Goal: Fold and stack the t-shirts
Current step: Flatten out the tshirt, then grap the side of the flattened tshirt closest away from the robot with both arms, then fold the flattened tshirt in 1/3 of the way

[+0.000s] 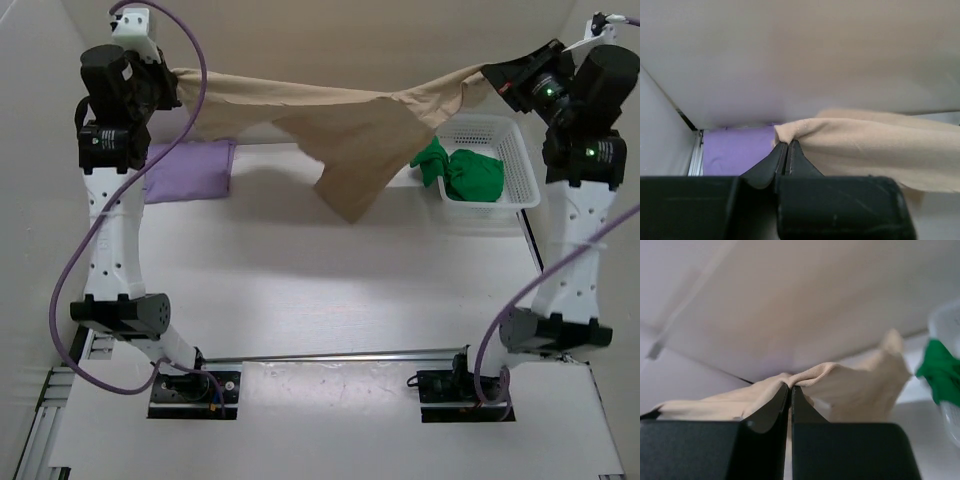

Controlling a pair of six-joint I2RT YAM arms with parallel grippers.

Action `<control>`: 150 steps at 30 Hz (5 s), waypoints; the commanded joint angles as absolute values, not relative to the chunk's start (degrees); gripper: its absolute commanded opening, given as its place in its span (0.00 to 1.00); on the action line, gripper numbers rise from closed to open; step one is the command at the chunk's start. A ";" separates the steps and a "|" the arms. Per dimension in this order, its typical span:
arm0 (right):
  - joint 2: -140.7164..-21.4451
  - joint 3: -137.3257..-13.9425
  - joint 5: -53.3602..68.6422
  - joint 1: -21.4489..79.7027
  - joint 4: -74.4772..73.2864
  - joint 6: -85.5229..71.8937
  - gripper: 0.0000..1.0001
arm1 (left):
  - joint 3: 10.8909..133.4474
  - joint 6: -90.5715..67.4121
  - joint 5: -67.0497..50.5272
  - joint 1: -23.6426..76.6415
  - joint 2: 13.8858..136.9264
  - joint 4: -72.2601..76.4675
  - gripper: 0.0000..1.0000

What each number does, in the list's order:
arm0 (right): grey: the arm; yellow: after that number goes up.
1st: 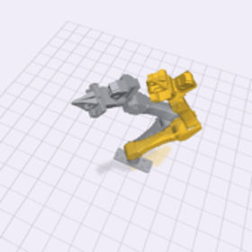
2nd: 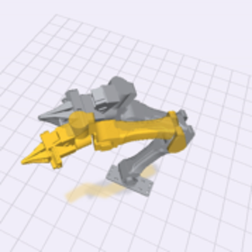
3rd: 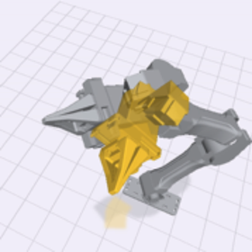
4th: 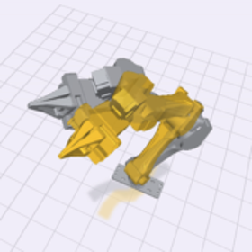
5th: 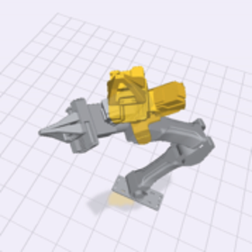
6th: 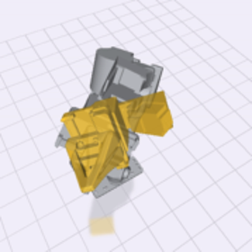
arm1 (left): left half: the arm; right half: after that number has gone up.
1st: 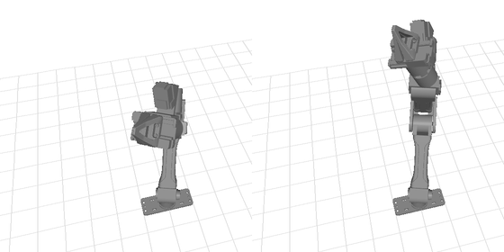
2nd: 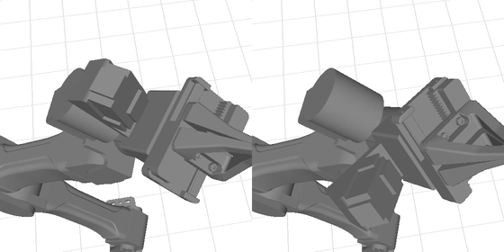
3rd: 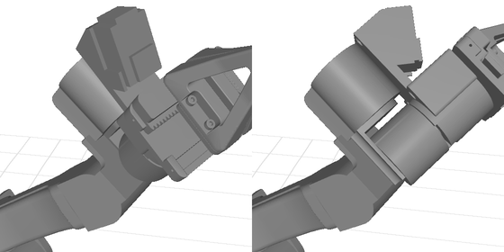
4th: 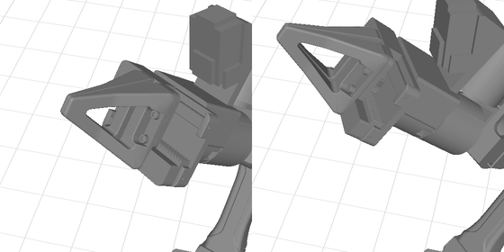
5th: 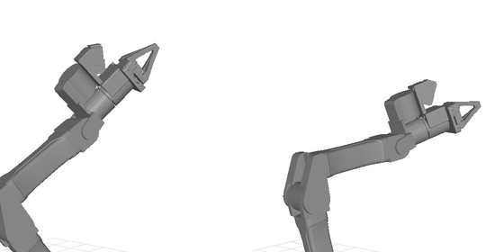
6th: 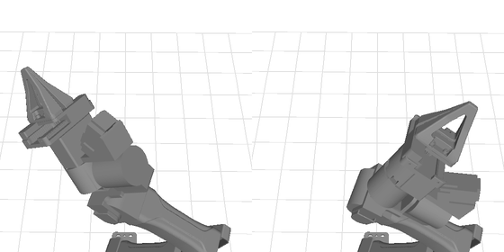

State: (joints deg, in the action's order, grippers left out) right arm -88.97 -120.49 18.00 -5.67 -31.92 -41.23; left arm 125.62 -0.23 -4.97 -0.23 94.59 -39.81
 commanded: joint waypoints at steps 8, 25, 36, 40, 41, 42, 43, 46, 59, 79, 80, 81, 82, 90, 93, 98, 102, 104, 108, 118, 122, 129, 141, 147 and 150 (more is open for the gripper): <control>-66.56 -81.52 17.31 -3.52 -33.57 -34.54 0.00 | 95.30 0.00 -3.60 -0.44 84.31 -41.22 0.10; -26.98 -20.93 19.86 -2.90 -45.00 -42.18 0.00 | 50.90 0.00 0.44 -4.20 79.80 -47.98 0.10; -43.75 -38.39 15.03 -2.90 -44.48 -34.72 0.00 | 55.71 0.00 -4.57 -7.56 73.29 -60.56 0.10; -54.30 -45.95 15.56 -2.90 -39.22 -31.13 0.00 | 60.63 0.00 -6.59 -7.56 77.77 -59.50 0.10; -58.32 -47.45 15.56 -2.90 -38.16 -30.59 0.00 | 62.38 0.00 -7.46 -7.56 81.18 -59.50 0.10; -60.27 -50.16 15.56 -2.90 -37.36 -30.59 0.00 | 65.97 0.00 -8.34 -7.56 82.95 -59.50 0.10; -64.03 -51.58 14.60 -2.90 -35.79 -30.06 0.00 | 67.83 0.00 -9.05 -7.56 84.88 -59.50 0.10; -71.07 -56.23 13.89 -2.37 -33.67 -28.66 0.00 | 76.00 0.00 -11.77 -7.56 92.97 -59.50 0.10; -92.71 -74.61 12.04 -0.27 -34.45 -21.10 0.00 | 89.56 0.00 -11.07 -7.56 108.02 -58.97 0.10; -107.31 -89.11 1.50 5.01 -43.41 -21.79 0.17 | 98.43 0.00 -14.93 -9.23 118.47 -60.03 0.16; -108.18 -90.08 1.49 5.01 -44.20 -22.41 0.27 | 99.66 0.00 -16.33 -10.10 119.43 -60.73 0.26; -108.98 -92.00 0.97 5.01 -44.21 -22.41 0.38 | 100.89 0.00 -17.22 -11.24 121.36 -61.69 0.33; -108.98 -93.07 0.97 5.01 -45.08 -22.41 0.47 | 103.33 0.00 -18.01 -11.95 122.25 -62.22 0.38; -97.40 -85.64 -1.14 6.77 -52.03 -25.03 0.76 | 93.63 0.00 -20.31 -19.78 114.19 -60.92 0.68; -91.15 -72.89 -1.14 6.77 -49.40 -27.76 0.79 | 83.69 0.00 -20.30 -18.38 109.52 -59.59 0.68; -90.35 -63.29 -1.14 6.77 -47.02 -31.28 0.81 | 76.03 0.00 -18.29 -13.19 108.98 -54.77 0.71; -91.76 -60.12 -1.85 6.77 -43.78 -33.05 0.83 | 77.07 0.00 -18.28 -11.96 110.56 -53.35 0.74; -92.98 -59.07 -1.06 6.15 -40.53 -33.66 0.83 | 77.87 0.00 -17.49 -11.95 111.44 -52.74 0.76; -93.51 -56.43 2.11 2.91 -34.28 -36.29 0.83 | 80.06 0.00 -16.79 -11.95 114.60 -52.03 0.76; -97.83 -55.81 0.18 1.67 -31.20 -38.49 0.06 | 82.96 0.00 -17.93 -10.81 118.04 -52.03 0.10; -88.98 -52.13 -1.31 1.67 -36.28 -39.55 0.00 | 79.64 0.00 -19.07 -12.12 113.39 -54.13 0.10; -70.07 -41.94 -2.29 1.67 -47.18 -41.65 0.00 | 66.99 0.00 -12.58 -17.31 97.93 -60.81 0.10; -57.48 -28.30 1.23 1.67 -48.70 -46.67 0.18 | 43.87 0.00 24.24 -9.78 75.96 -50.82 0.60; -58.01 -27.77 0.70 1.67 -47.55 -46.05 0.18 | 45.10 0.00 21.63 16.14 60.75 -41.16 0.75; -58.01 -27.25 0.70 1.67 -47.02 -45.53 0.18 | 42.81 0.00 21.62 25.54 62.90 -39.55 0.84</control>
